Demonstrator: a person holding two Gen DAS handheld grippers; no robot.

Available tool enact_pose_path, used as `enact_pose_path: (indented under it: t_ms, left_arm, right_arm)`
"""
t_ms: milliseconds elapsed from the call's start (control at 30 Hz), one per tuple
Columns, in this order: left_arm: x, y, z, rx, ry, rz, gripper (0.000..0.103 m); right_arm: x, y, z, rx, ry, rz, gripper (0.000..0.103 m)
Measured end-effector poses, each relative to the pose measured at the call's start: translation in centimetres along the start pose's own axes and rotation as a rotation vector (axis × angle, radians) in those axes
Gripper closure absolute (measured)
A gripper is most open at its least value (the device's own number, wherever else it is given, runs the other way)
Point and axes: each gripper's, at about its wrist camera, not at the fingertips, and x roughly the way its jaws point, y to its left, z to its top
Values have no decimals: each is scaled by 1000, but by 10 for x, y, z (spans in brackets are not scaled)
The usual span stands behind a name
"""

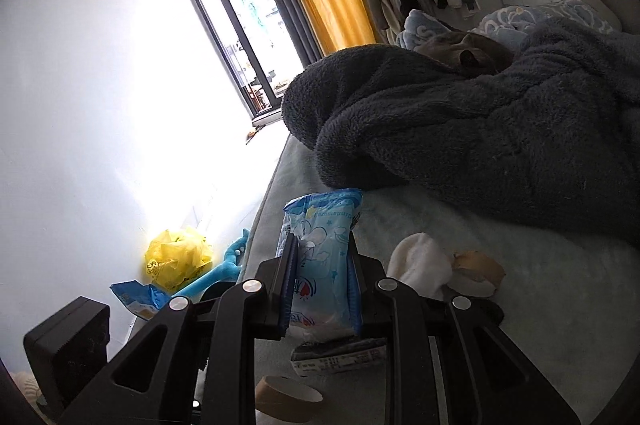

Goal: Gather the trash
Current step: 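Carry both items over the teal bin and open the left gripper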

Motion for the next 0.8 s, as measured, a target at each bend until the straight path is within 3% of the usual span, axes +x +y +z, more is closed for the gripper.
enact_pose_path:
  t_ms: [100, 333, 800]
  left_arm:
    - [0, 9, -7, -27, 34, -8, 69]
    - [-21, 28, -17, -67, 20, -3, 69]
    - [-56, 53, -39, -72, 46, -26, 69]
  right_arm:
    - [9, 12, 1, -11, 14, 23, 80]
    - [31, 56, -1, -100, 54, 73, 80]
    - [70, 94, -5, -127, 97, 96, 80]
